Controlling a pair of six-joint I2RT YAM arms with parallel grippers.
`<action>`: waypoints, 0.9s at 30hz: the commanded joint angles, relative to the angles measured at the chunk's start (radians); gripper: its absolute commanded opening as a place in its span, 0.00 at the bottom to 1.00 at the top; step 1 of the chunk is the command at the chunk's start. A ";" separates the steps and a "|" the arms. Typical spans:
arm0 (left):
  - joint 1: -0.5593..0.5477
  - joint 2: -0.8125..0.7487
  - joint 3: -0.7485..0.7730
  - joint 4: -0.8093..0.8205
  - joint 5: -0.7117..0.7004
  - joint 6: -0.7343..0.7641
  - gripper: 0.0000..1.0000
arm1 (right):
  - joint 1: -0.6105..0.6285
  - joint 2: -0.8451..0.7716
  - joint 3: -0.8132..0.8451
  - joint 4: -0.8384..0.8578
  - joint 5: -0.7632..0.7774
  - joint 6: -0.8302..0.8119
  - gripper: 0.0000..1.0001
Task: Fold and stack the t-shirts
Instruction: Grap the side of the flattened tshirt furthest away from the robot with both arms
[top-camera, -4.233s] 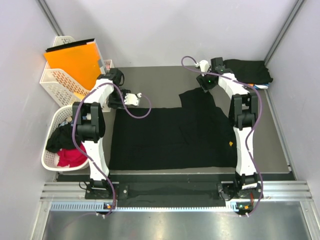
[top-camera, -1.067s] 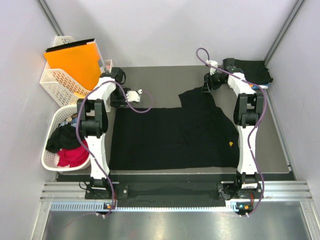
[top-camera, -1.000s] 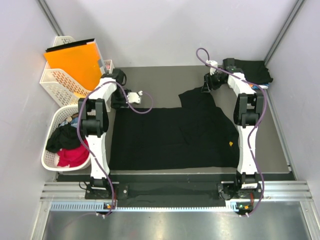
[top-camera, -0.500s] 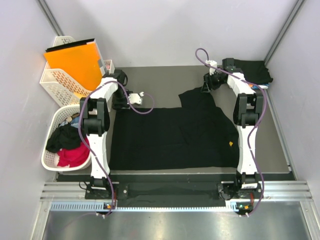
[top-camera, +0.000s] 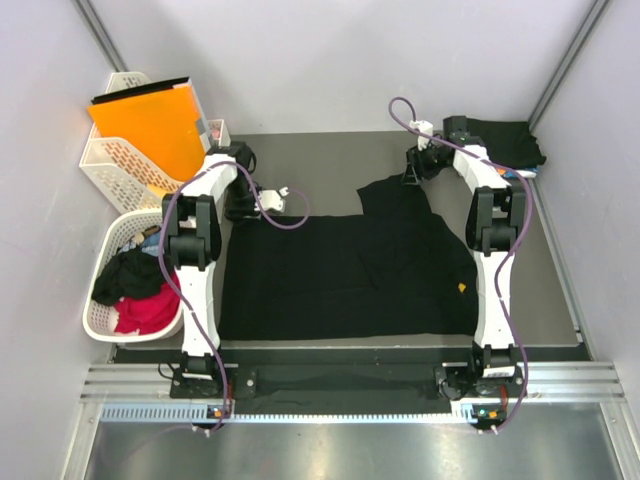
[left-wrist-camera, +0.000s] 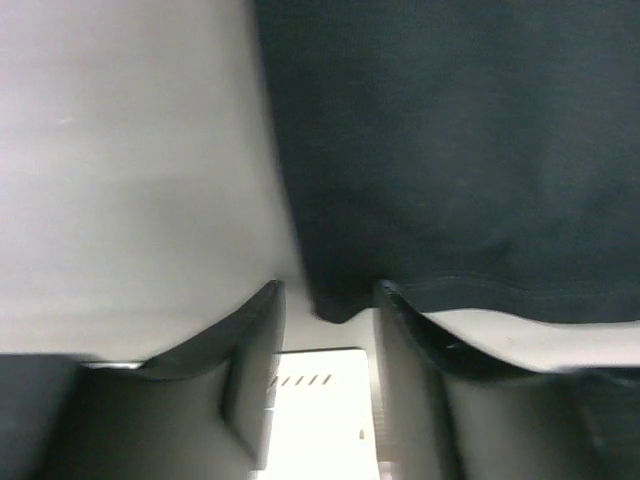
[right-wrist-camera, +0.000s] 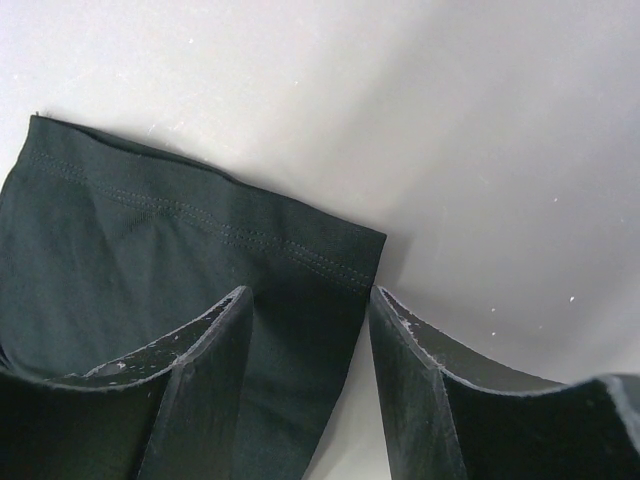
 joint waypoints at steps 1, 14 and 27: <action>-0.005 0.041 0.030 -0.075 0.030 0.024 0.32 | 0.015 -0.039 0.022 -0.006 0.021 -0.017 0.50; -0.011 0.001 0.032 -0.026 0.028 0.000 0.00 | 0.014 -0.031 0.020 0.000 0.024 -0.014 0.46; -0.042 -0.066 -0.065 0.019 0.013 -0.008 0.00 | 0.020 -0.028 0.031 0.018 0.030 0.001 0.50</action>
